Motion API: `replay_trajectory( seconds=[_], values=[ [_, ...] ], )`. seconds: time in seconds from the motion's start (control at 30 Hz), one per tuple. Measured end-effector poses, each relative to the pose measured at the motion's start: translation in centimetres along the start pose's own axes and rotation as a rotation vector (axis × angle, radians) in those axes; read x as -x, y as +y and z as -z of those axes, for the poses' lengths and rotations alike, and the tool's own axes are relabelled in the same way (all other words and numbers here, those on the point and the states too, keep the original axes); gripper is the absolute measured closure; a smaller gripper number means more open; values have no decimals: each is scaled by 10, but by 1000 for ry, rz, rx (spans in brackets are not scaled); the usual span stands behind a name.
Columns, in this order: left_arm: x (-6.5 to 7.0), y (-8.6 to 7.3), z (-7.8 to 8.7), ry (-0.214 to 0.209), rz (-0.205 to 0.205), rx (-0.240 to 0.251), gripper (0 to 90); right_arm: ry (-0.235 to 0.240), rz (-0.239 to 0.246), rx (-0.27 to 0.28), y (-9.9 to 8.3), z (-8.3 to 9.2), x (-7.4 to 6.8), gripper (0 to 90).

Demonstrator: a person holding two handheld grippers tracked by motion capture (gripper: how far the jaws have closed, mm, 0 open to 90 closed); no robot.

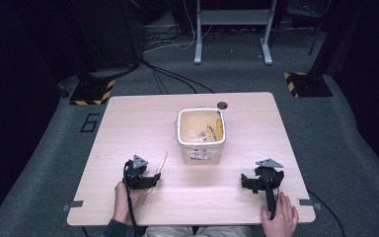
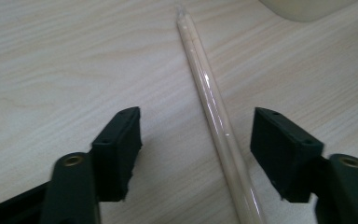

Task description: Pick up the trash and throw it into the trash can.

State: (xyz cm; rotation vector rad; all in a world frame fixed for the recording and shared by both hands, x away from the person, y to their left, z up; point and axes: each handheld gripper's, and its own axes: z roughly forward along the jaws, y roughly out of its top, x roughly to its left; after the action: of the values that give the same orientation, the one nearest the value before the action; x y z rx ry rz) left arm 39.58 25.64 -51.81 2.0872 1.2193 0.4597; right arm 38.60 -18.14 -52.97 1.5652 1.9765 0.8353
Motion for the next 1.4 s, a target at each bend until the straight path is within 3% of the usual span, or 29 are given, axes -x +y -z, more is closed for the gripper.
replay_trajectory(
  seconds=[0.1,0.17,0.2,0.23,0.27,0.3,0.63,0.67,0.9,1.17,1.4],
  values=[
    [2,-1,0,14,-4,2,390,1,1,-1,0,0,0,0],
    [1,-1,1,7,-5,2,487,0,0,0,0,0,0,0],
    [1,-1,2,8,-3,0,606,0,0,0,0,0,0,0],
    [1,-1,2,14,-6,1,606,0,0,0,0,0,0,0],
    [0,-1,3,7,-6,-1,661,0,0,0,0,0,0,0],
    [-1,-1,4,-1,-9,-5,763,3,0,0,0,0,0,0],
    [-2,-3,6,10,-17,0,800,0,0,0,0,0,0,0],
    [-2,-4,7,7,-28,15,859,0,0,0,0,0,0,0],
    [-1,-3,9,25,-38,22,854,0,0,0,0,0,0,0],
    [-5,-1,17,19,-40,38,854,0,0,0,0,0,0,0],
    [-9,6,27,-4,-10,81,853,0,0,0,0,0,0,0]
  ],
)
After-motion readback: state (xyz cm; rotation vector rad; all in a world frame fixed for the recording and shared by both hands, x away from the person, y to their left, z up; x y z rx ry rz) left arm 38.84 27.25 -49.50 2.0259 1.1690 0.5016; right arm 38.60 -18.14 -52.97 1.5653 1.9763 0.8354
